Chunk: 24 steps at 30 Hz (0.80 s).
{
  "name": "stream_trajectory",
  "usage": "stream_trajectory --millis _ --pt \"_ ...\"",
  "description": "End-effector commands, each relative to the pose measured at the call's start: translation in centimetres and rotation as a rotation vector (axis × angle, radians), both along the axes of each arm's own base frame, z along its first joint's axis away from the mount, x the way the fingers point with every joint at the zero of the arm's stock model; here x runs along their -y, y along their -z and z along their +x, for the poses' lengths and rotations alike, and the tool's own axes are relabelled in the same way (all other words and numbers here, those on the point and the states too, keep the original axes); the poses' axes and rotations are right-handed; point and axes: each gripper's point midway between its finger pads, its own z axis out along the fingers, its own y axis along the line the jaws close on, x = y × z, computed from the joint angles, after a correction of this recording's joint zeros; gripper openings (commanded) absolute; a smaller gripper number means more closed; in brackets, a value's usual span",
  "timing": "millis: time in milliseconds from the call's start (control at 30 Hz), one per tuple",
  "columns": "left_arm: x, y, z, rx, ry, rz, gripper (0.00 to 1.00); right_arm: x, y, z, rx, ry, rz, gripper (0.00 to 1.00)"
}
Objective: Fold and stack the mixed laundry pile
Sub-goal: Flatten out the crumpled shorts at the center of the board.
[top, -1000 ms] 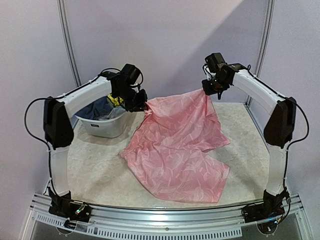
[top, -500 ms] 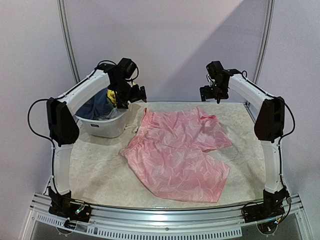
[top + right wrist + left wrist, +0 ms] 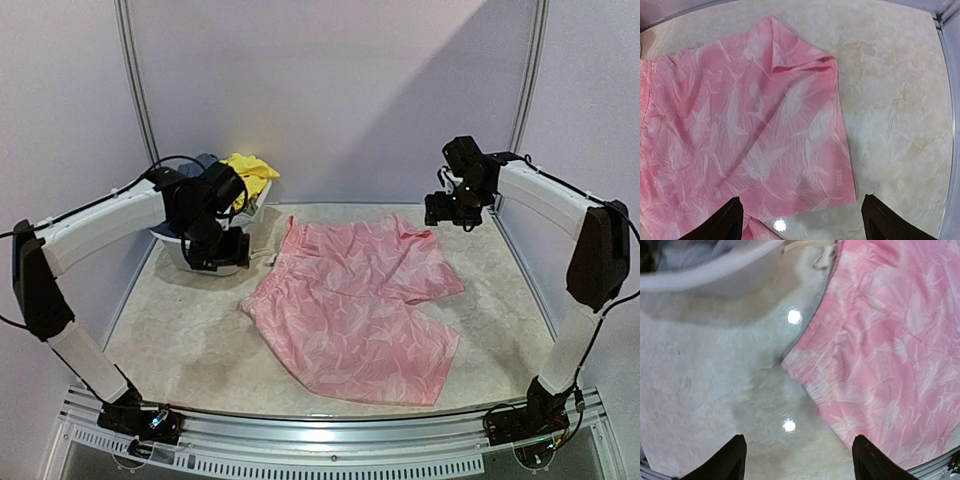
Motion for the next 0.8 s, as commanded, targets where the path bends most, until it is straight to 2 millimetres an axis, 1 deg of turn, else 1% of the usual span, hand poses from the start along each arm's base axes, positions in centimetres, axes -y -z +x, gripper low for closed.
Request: stream_trajectory --millis 0,33,200,233,300,367,533,633,767 --pt "-1.2 1.9 -1.3 0.039 -0.07 -0.048 0.73 2.2 2.1 -2.3 -0.071 0.055 0.067 0.82" --pt "-1.4 3.0 -2.0 0.023 -0.074 -0.056 0.72 2.7 2.8 -2.7 -0.091 0.068 0.07 0.8" --pt "-0.2 5.9 -2.8 -0.025 -0.068 -0.137 0.69 5.3 5.4 -4.8 -0.171 0.135 0.08 0.78" --pt "0.1 6.4 -2.9 -0.033 -0.068 -0.156 0.68 5.2 5.9 -5.2 -0.192 0.131 0.105 0.78" --pt "0.5 7.6 -3.1 -0.05 -0.078 -0.192 0.67 5.8 7.0 -5.7 -0.222 0.141 0.12 0.77" --pt "0.6 8.5 -3.1 -0.064 -0.098 -0.205 0.64 6.4 8.0 -6.1 -0.245 0.151 0.137 0.76" --pt "1.9 10.1 -2.2 -0.092 -0.077 -0.239 0.64 7.1 9.4 -6.6 -0.26 0.159 0.18 0.76" --pt "1.7 11.7 -1.6 -0.131 -0.098 -0.234 0.63 7.4 10.3 -6.9 -0.281 0.162 0.196 0.73" --pt "1.3 12.6 -0.3 -0.126 -0.155 -0.292 0.6 7.2 11.1 -7.0 -0.288 0.161 0.225 0.69"
